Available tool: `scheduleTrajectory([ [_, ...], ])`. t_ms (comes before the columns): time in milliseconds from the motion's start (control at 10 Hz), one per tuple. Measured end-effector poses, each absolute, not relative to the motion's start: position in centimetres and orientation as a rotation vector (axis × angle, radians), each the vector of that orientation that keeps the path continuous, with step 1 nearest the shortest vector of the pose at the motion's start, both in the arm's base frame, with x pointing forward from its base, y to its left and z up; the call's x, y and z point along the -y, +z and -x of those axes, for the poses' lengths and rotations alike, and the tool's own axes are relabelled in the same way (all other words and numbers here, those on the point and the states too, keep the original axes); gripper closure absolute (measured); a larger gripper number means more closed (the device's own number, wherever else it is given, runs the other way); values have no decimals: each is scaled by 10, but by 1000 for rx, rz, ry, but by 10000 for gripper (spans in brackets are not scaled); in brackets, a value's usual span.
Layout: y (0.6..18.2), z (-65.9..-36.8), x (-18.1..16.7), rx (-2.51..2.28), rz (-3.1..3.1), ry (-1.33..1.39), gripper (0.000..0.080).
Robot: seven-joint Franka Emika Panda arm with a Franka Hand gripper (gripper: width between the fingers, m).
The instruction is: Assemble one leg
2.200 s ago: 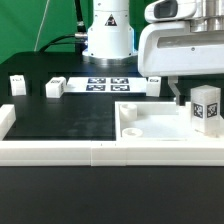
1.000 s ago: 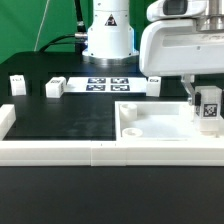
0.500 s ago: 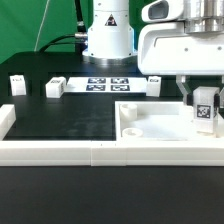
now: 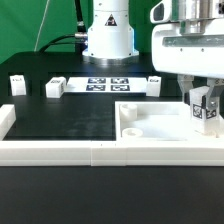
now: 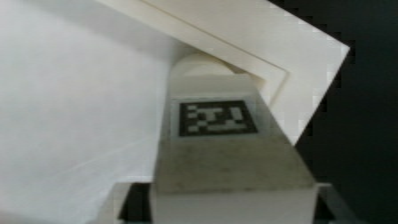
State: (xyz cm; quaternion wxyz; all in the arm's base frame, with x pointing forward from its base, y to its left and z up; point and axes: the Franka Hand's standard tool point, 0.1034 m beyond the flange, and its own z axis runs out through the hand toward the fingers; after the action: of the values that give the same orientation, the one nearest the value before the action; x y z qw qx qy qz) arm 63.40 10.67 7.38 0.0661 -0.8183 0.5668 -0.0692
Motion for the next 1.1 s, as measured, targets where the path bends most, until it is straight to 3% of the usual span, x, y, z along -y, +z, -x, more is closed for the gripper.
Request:
scheduleTrajectory([
  [100, 73, -633, -109, -1802, 2388, -192, 417],
  [200, 73, -633, -109, -1756, 2424, -195, 417],
  [300, 73, -633, -110, -1714, 2455, -200, 240],
  [400, 73, -633, -112, -1689, 2472, -203, 170],
  [1100, 70, -633, -115, -616, 3002, -270, 150],
])
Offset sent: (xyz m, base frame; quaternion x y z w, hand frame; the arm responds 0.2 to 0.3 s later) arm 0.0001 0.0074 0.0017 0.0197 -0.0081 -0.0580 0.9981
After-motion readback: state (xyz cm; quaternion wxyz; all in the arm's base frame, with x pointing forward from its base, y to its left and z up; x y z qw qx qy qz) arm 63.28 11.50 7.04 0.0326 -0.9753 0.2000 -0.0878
